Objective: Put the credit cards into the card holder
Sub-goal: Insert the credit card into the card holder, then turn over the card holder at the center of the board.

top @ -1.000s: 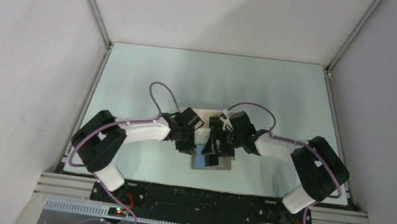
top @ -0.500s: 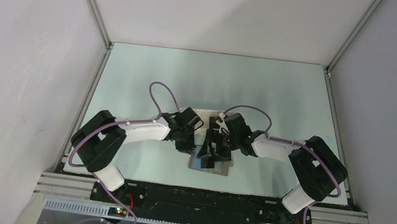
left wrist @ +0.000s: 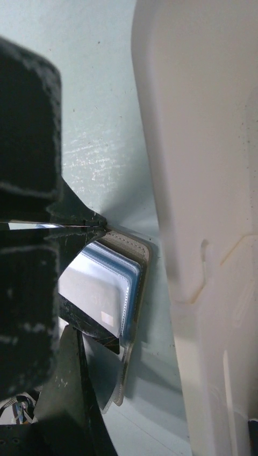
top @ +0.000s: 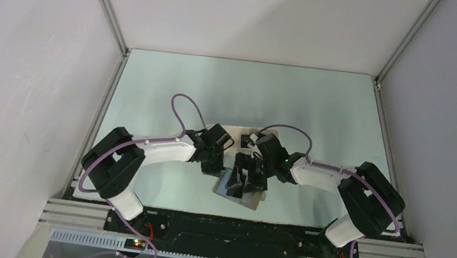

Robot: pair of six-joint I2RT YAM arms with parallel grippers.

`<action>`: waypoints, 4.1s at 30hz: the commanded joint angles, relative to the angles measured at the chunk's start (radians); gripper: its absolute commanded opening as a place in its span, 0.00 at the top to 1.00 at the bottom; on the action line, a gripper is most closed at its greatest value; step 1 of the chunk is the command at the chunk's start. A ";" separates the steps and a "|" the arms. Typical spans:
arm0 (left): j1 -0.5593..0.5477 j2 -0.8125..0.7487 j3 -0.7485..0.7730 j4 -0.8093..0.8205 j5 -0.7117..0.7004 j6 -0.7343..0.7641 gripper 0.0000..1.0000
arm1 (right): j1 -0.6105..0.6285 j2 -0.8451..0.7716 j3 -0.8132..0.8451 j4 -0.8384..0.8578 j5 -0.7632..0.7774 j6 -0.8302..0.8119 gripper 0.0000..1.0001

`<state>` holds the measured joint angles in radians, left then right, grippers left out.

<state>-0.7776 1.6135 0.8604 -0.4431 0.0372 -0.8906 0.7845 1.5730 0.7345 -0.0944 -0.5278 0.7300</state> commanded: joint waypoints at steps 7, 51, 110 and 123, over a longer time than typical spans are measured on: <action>-0.011 -0.013 -0.042 -0.016 0.030 -0.073 1.00 | 0.000 -0.036 0.041 -0.193 0.094 -0.062 0.08; -0.033 -0.312 -0.135 0.041 -0.072 -0.154 0.60 | 0.008 0.016 0.081 -0.288 0.166 -0.211 0.58; -0.127 -0.113 -0.087 0.343 0.191 -0.175 0.80 | -0.038 -0.012 0.037 -0.287 0.097 -0.230 0.98; -0.165 0.029 0.003 0.382 0.238 -0.184 0.77 | -0.134 -0.189 0.037 -0.408 0.129 -0.281 0.95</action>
<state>-0.9226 1.5894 0.8158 -0.0757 0.2481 -1.0901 0.6807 1.4376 0.7719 -0.4572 -0.4110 0.4847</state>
